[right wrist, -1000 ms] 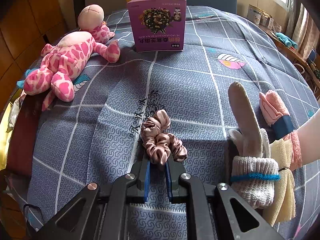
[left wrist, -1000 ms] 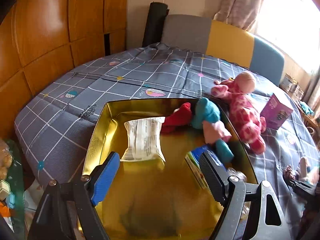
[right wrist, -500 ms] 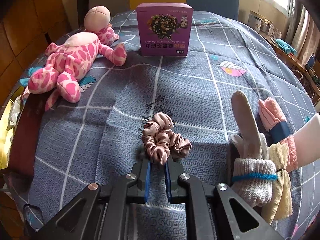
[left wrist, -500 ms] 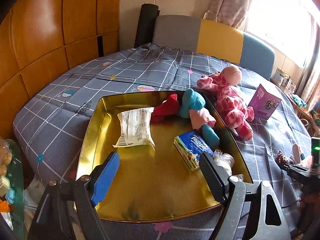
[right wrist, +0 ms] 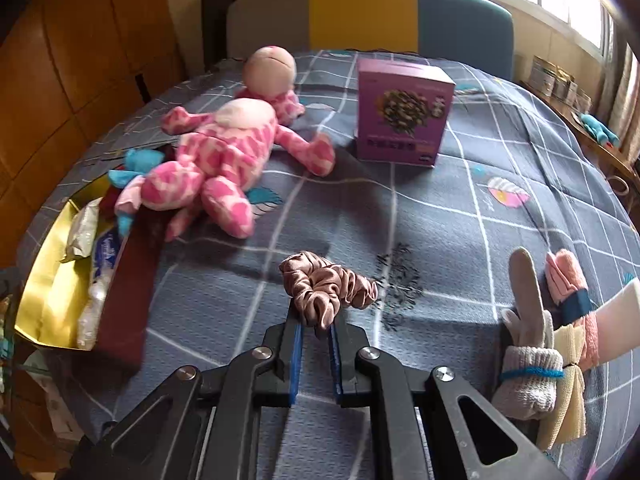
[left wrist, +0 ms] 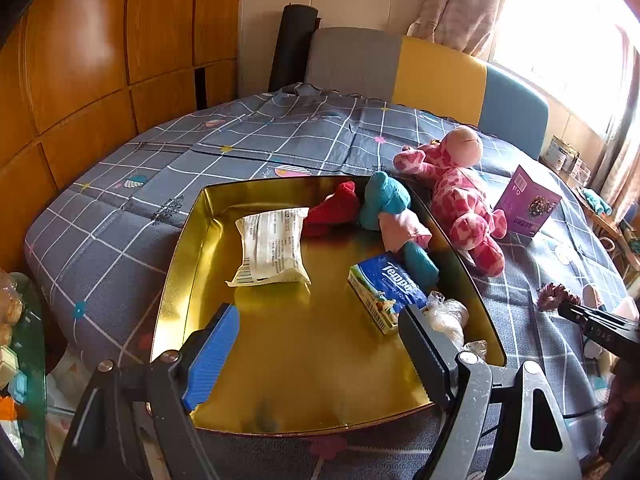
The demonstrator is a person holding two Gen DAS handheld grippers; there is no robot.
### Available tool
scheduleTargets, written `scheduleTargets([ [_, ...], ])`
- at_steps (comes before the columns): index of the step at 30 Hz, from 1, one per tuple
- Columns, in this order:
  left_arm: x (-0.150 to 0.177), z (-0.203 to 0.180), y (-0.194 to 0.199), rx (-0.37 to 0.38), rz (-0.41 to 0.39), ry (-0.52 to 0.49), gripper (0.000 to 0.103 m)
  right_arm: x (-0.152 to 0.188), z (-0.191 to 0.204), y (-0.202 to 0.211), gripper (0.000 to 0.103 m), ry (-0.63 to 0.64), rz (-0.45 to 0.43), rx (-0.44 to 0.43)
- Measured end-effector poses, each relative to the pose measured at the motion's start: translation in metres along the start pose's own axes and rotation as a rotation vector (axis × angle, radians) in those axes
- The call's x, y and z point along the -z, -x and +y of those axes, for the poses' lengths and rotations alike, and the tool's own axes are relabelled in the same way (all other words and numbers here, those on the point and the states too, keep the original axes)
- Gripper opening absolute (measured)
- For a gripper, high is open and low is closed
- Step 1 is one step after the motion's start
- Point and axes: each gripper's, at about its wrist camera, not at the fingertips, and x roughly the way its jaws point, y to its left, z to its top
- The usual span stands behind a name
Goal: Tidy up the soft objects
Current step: 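Carry the pink scrunchie into the gold tray and release it with the right gripper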
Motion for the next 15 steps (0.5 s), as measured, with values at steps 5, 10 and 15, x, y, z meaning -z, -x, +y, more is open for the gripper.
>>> scheduleTargets([
  [5,0.002,0.002,-0.001,-0.002,0.006,0.003,0.082,-0.003,0.021,0.01,0.01,0.033,-0.022,-0.056],
  [10,0.003,0.003,-0.001,-0.005,0.006,0.006,0.082,-0.007,0.043,0.018,0.01,0.071,-0.041,-0.112],
  [15,0.003,0.006,-0.002,-0.006,0.008,0.011,0.082,-0.011,0.069,0.029,0.01,0.108,-0.058,-0.19],
])
